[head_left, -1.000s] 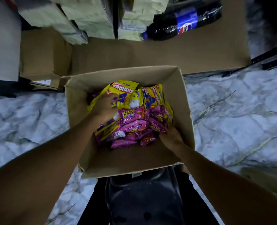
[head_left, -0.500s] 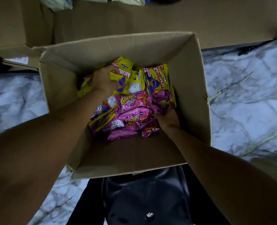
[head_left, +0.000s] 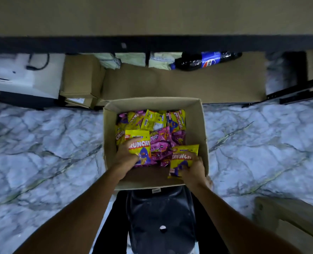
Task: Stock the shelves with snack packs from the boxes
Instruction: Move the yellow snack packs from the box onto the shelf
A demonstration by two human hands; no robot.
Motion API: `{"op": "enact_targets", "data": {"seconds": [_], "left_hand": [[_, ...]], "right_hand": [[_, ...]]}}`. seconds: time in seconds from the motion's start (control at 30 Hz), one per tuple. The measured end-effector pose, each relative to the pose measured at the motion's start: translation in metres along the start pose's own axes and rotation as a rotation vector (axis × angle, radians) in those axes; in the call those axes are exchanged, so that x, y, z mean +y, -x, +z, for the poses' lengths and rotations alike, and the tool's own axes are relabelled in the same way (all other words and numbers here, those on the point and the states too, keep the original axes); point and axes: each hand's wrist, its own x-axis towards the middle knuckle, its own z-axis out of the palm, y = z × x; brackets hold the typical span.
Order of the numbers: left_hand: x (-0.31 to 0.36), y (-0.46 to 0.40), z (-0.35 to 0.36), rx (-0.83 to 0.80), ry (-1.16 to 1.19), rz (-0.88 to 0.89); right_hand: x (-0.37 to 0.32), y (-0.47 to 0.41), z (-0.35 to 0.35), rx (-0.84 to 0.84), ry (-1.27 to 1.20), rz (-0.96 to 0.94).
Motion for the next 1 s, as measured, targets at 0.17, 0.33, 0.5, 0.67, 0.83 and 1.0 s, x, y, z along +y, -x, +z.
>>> {"op": "enact_targets", "data": {"seconds": [0.17,0.33,0.5,0.67,0.83,1.0], "left_hand": [[0.015,0.076,-0.024,-0.038,0.13,0.027],[0.057,0.129,-0.045,-0.023,0.446,0.029],[0.128,0.182,-0.073,0.073,0.624,0.126],[0.155,0.266,-0.138,0.078,0.503,0.219],[0.177,0.329,-0.184,0.09,0.499,0.335],[0.208,0.382,-0.213,0.086,0.421,0.494]], "right_hand": [[0.024,0.022,-0.018,-0.132,-0.161,0.084],[-0.062,0.094,-0.089,-0.084,-0.386,0.006],[-0.137,0.151,-0.163,-0.035,-0.455,-0.141],[-0.181,0.231,-0.173,-0.068,-0.416,-0.237],[-0.22,0.302,-0.201,-0.035,-0.476,-0.38],[-0.247,0.365,-0.243,0.013,-0.498,-0.558]]}}
